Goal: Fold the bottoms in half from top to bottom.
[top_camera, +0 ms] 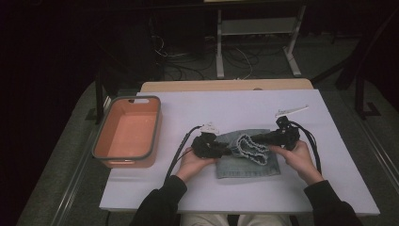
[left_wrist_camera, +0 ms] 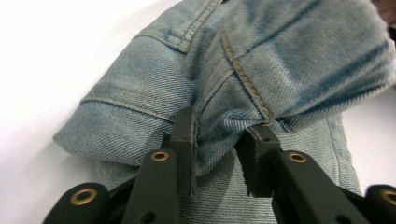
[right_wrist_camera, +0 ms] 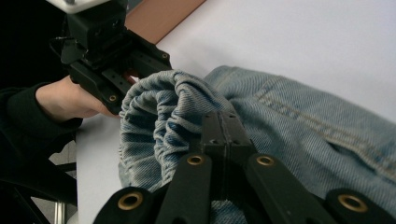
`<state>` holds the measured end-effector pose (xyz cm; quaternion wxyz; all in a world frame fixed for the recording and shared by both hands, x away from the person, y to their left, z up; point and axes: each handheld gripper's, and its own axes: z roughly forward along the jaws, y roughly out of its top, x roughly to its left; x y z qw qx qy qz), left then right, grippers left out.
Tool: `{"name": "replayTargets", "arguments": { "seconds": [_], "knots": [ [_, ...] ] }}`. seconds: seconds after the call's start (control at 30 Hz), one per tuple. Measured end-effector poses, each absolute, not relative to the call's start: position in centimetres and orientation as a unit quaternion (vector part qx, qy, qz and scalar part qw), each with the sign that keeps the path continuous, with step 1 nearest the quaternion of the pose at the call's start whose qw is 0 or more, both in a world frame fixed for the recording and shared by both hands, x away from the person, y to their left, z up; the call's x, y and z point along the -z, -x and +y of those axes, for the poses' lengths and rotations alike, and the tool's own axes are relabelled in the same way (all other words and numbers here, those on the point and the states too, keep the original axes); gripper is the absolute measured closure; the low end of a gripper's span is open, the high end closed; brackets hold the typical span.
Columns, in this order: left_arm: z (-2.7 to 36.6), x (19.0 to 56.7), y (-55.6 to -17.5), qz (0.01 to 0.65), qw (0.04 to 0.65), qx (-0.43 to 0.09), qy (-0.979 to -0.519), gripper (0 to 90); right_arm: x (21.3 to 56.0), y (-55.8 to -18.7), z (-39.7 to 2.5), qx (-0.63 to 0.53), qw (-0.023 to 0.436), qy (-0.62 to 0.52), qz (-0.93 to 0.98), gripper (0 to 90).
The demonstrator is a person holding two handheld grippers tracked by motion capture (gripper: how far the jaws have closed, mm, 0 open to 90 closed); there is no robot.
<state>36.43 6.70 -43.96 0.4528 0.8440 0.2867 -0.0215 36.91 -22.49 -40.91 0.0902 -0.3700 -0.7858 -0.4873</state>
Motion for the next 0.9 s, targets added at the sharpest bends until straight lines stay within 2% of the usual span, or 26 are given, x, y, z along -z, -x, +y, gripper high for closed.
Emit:
{"name": "replayTargets", "arguments": {
  "seconds": [0.53, 0.9],
  "knots": [
    [8.5, 43.2, -36.0, 0.338, 0.431, 0.049, -0.835, 47.0, 40.9, -35.7, -22.5, 0.493, 0.091, 0.364, -0.785, 89.0],
    [9.3, 43.5, -36.0, 0.353, 0.431, 0.061, -0.829, 45.0, 40.9, -34.9, -21.0, 0.483, 0.096, 0.347, -0.798, 88.2]
  ]
}}
